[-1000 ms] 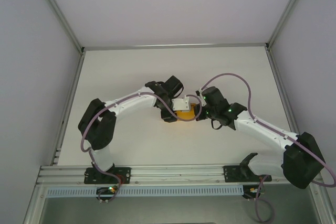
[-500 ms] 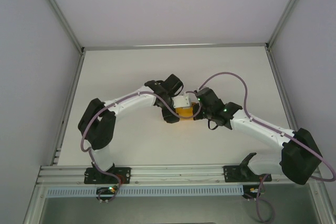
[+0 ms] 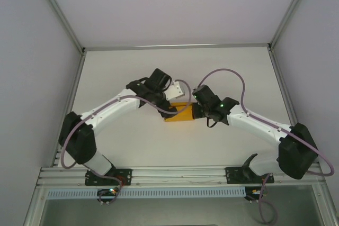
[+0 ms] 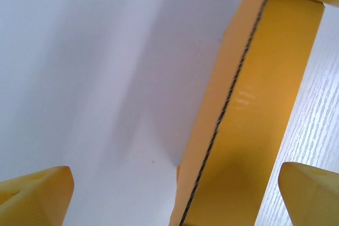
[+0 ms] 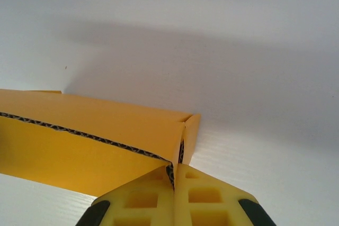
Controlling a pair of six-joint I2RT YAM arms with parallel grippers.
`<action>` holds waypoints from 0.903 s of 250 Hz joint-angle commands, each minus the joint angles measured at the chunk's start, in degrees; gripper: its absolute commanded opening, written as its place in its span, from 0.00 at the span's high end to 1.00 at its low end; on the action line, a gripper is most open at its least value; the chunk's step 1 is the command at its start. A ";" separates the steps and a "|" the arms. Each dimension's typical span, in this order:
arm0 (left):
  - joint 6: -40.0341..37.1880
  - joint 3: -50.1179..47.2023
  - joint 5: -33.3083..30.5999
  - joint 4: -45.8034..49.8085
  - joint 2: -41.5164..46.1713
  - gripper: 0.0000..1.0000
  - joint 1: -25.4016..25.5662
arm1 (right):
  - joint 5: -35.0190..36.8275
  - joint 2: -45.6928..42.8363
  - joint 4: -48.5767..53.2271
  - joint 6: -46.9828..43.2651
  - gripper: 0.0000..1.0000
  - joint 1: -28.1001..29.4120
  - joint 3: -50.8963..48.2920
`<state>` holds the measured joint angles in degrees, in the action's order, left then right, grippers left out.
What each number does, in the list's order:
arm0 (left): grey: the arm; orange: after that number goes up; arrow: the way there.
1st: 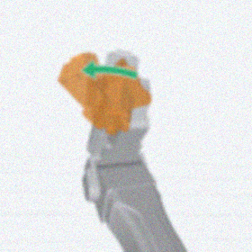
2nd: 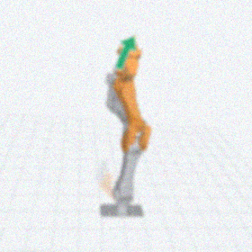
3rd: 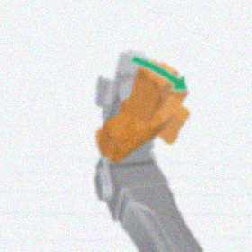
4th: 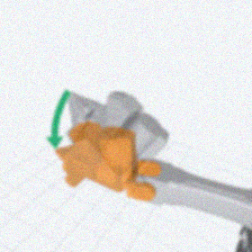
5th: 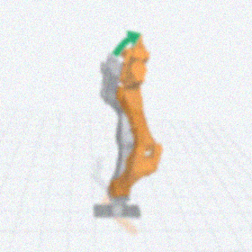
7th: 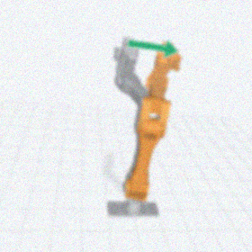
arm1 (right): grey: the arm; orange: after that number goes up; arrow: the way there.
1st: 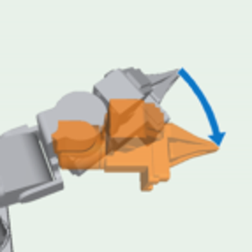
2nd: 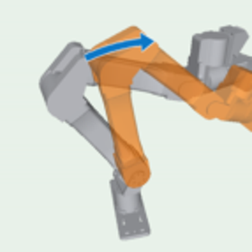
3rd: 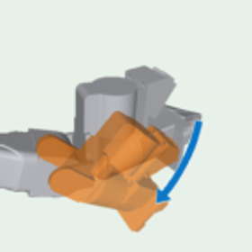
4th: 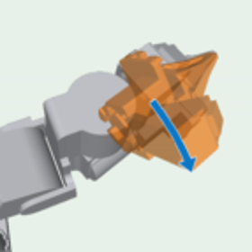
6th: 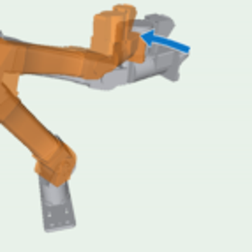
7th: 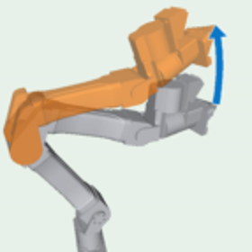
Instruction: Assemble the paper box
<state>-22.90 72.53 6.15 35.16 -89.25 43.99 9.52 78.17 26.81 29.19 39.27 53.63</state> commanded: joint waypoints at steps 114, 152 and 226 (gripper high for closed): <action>9.17 -6.79 8.04 -0.82 5.98 0.52 -6.79 | 2.65 7.21 13.45 1.35 1.00 1.95 2.62; 9.36 -6.40 9.41 -0.26 4.87 0.58 -6.59 | 2.61 7.59 13.88 1.53 1.00 2.04 3.47; 11.00 -7.06 6.90 0.44 5.32 0.74 -5.20 | 2.61 9.01 15.40 2.25 1.00 2.13 5.17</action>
<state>-13.54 65.84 13.72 34.30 -84.03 37.98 13.32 83.46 33.54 30.26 40.84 60.23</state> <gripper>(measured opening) 0.315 0.046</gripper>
